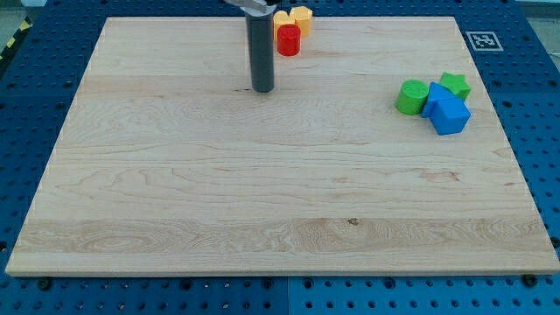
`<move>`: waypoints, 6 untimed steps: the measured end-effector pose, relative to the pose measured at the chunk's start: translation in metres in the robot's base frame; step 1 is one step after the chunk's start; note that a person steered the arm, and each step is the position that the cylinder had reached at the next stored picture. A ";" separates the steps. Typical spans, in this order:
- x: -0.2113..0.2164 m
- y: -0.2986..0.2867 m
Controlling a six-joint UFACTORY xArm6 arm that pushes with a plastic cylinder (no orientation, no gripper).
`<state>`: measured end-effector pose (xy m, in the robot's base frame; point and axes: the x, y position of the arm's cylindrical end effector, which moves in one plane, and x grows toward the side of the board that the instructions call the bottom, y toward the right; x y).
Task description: Point your arm at the blue cube
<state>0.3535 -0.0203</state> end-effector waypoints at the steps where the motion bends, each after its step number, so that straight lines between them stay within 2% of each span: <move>1: -0.013 0.039; 3: -0.050 0.139; 4: -0.051 0.210; 5: -0.032 0.289; 6: 0.015 0.306</move>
<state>0.3685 0.2862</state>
